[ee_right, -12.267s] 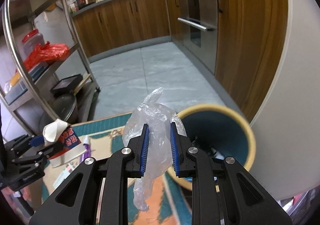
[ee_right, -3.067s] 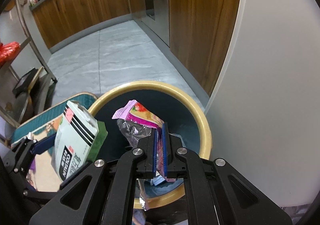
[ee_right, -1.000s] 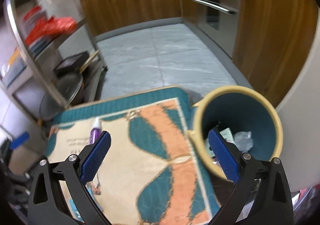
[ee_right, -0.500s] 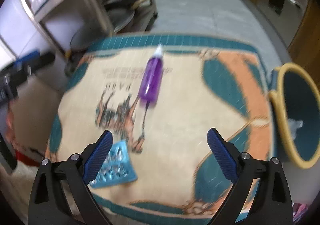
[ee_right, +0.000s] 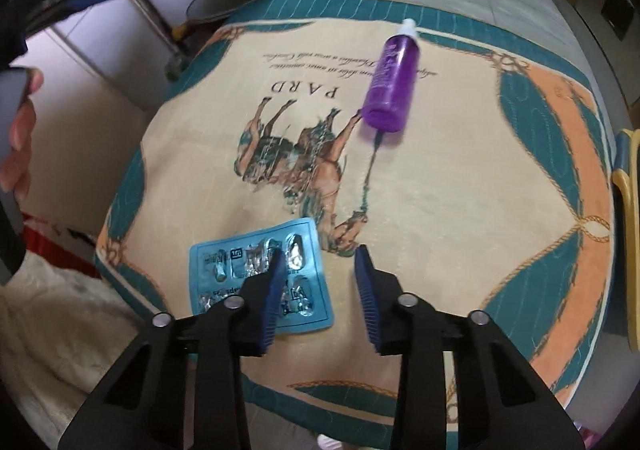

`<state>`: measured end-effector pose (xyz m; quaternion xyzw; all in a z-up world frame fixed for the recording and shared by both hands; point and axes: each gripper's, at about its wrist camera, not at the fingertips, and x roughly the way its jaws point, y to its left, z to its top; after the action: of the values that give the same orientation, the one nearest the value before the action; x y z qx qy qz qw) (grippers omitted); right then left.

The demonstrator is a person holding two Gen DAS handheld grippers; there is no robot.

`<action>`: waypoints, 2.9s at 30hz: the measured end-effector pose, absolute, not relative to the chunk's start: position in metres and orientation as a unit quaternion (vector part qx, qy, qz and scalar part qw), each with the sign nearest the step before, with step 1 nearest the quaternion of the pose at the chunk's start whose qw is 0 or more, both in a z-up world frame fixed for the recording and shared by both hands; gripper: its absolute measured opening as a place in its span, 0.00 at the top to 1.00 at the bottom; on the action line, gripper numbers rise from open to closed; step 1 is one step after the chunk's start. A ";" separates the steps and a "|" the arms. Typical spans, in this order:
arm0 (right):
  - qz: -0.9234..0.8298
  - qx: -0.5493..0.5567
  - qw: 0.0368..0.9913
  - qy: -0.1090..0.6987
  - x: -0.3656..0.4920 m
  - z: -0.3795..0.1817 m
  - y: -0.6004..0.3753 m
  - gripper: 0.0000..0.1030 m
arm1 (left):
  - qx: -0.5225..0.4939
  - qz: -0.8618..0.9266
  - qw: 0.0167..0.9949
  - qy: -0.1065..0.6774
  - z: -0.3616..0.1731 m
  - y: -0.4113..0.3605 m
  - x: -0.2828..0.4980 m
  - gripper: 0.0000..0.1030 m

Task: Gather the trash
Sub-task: 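Move both tools back over the mat toward the spray bottle and blister pack, then grasp the blue blister pack with the right tool while the left grasps the purple spray bottle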

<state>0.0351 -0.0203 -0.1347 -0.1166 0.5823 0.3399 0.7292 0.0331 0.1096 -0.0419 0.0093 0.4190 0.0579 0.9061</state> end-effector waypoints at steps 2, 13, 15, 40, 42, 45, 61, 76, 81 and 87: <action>0.342 -0.117 0.726 0.585 0.034 -0.139 -0.017 0.68 | 0.011 0.061 0.904 0.422 -0.043 0.110 0.033 0.06; 0.356 -0.144 0.723 0.574 0.028 -0.149 -0.006 0.77 | -0.013 0.104 0.886 0.452 -0.059 0.131 0.037 0.06; 0.355 -0.137 0.723 0.577 0.031 -0.149 -0.007 0.78 | -0.009 0.103 0.886 0.452 -0.059 0.130 0.037 0.06; 0.385 -0.186 0.696 0.577 0.015 -0.154 0.000 0.77 | 0.003 0.102 0.880 0.464 -0.067 0.120 0.049 0.06; 0.386 -0.191 0.696 0.575 0.014 -0.154 0.001 0.77 | 0.003 0.103 0.880 0.464 -0.067 0.119 0.050 0.06; 0.371 -0.194 0.703 0.575 0.017 -0.153 -0.003 0.78 | -0.001 0.103 0.879 0.465 -0.067 0.120 0.050 0.06; 0.293 -0.237 0.747 0.548 0.054 -0.106 -0.066 0.77 | 0.005 0.085 0.873 0.480 -0.076 0.087 0.076 0.06; 0.240 -0.225 0.759 0.562 0.089 -0.096 -0.167 0.77 | -0.015 0.065 0.831 0.552 -0.151 0.031 0.143 0.27; 0.247 -0.234 0.757 0.558 0.095 -0.105 -0.168 0.77 | 0.003 0.062 0.832 0.551 -0.162 0.015 0.149 0.38; 0.258 -0.233 0.758 0.551 0.096 -0.106 -0.165 0.77 | 0.014 0.060 0.834 0.549 -0.163 0.013 0.148 0.49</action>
<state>0.0958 -0.1650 -0.1056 -0.2326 0.5514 0.2581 0.7585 0.1477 0.0128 -0.1630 0.0144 0.5490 0.0600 0.8335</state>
